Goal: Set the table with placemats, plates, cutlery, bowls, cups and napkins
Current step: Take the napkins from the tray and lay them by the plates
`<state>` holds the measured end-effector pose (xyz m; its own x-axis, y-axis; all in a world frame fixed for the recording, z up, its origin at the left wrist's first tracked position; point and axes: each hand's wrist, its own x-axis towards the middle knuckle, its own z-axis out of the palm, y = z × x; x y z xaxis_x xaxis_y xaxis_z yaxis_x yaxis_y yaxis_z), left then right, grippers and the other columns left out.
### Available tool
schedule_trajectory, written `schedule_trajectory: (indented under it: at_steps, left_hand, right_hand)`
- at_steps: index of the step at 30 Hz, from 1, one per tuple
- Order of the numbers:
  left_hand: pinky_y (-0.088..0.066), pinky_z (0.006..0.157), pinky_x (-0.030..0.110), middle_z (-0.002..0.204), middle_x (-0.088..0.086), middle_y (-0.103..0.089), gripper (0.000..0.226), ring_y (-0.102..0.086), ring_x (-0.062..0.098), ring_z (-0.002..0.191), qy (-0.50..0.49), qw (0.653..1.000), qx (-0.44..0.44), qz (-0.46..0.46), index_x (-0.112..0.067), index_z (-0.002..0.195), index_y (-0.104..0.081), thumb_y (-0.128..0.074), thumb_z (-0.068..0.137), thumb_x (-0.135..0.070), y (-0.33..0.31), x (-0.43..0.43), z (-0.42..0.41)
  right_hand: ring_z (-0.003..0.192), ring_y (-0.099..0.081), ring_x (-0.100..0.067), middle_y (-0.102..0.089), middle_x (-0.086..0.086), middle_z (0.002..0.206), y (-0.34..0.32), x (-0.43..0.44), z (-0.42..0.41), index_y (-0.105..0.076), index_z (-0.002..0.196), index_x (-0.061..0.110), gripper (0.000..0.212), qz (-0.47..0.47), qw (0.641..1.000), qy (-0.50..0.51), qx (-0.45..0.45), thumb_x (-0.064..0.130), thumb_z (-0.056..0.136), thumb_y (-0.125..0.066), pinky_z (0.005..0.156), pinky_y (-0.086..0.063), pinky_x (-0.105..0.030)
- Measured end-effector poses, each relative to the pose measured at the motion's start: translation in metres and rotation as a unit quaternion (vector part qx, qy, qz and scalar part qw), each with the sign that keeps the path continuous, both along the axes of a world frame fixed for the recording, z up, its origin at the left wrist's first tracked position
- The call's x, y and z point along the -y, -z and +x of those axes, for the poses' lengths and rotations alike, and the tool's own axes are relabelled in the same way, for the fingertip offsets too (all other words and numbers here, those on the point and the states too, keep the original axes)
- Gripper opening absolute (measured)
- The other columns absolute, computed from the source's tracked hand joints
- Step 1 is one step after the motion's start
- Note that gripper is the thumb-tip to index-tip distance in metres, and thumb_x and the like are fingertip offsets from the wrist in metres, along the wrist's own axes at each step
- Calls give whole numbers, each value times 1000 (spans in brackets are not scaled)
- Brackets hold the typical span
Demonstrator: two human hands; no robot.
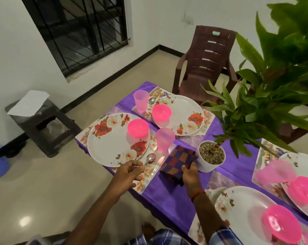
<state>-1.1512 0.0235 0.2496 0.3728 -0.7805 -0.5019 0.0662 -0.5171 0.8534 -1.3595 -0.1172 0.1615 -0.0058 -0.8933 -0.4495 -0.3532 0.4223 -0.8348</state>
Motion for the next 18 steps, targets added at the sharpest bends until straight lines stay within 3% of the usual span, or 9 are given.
schedule_trajectory:
  at_steps: [4, 6, 8, 10, 12, 14, 16, 18]
  left_hand:
    - [-59, 72, 28, 111, -3, -75, 24, -74, 15, 95, -2, 1000, 7, 12, -26, 116, -66, -66, 97, -39, 5, 2, 5]
    - [-59, 71, 27, 110, -3, -75, 24, -74, 15, 95, -3, 1000, 10, 16, -25, 116, -67, -65, 97, -40, 7, 3, 7]
    - [-60, 71, 29, 111, -2, -75, 25, -75, 16, 94, -3, 1000, 13, 22, -25, 117, -67, -65, 97, -40, 8, 4, 9]
    - [-60, 72, 29, 111, -3, -75, 27, -75, 15, 94, -3, 999, 18, 27, -23, 117, -67, -65, 97, -40, 9, 7, 10]
    - [-60, 72, 29, 110, -4, -75, 26, -75, 16, 95, 0, 999, 23, 29, -23, 116, -68, -64, 98, -40, 9, 10, 11]
    - [-60, 75, 31, 108, -5, -76, 25, -75, 17, 96, 2, 999, 23, 23, -22, 115, -68, -64, 98, -40, 7, 13, 10]
    - [-61, 78, 33, 108, -5, -76, 26, -75, 17, 97, 3, 1000, 22, 22, -23, 114, -69, -64, 98, -42, 5, 16, 10]
    - [-61, 78, 33, 109, -5, -76, 27, -75, 17, 97, 3, 999, 26, 21, -23, 114, -69, -64, 97, -43, 4, 16, 9]
  right_hand:
    - [118, -59, -31, -61, -13, 131, 8, 14, 2, -41, 143, 5, 48, -34, 998, -56, -9, 4, 97, -57, 107, -45, -47]
    - [121, -58, -31, -59, -15, 136, 10, 17, 0, -32, 150, 2, 65, -59, 994, -76, -43, 3, 93, -63, 110, -42, -40]
    - [122, -57, -35, -54, -19, 139, 1, 15, 1, -16, 154, -1, 88, -64, 982, -129, -124, 13, 88, -72, 104, -45, -37]
    - [113, -60, -39, -52, -24, 135, -8, 7, 3, -8, 156, -1, 105, -96, 942, -201, -252, 32, 84, -77, 93, -52, -42]
    - [96, -64, -40, -57, -27, 121, -16, -2, 9, -34, 150, -2, 103, -177, 846, -279, -419, 45, 73, -83, 76, -55, -44]
    - [94, -63, -39, -62, -22, 119, -24, -7, 19, -55, 138, 7, 92, -261, 775, -330, -472, 49, 62, -87, 74, -53, -46]
    - [111, -55, -36, -55, -14, 133, -21, -2, 27, -51, 142, 21, 79, -283, 748, -393, -454, 47, 73, -80, 84, -50, -47]
    - [121, -48, -35, -48, -10, 141, -15, 5, 26, -44, 144, 27, 63, -236, 747, -425, -454, 43, 87, -67, 92, -47, -46]
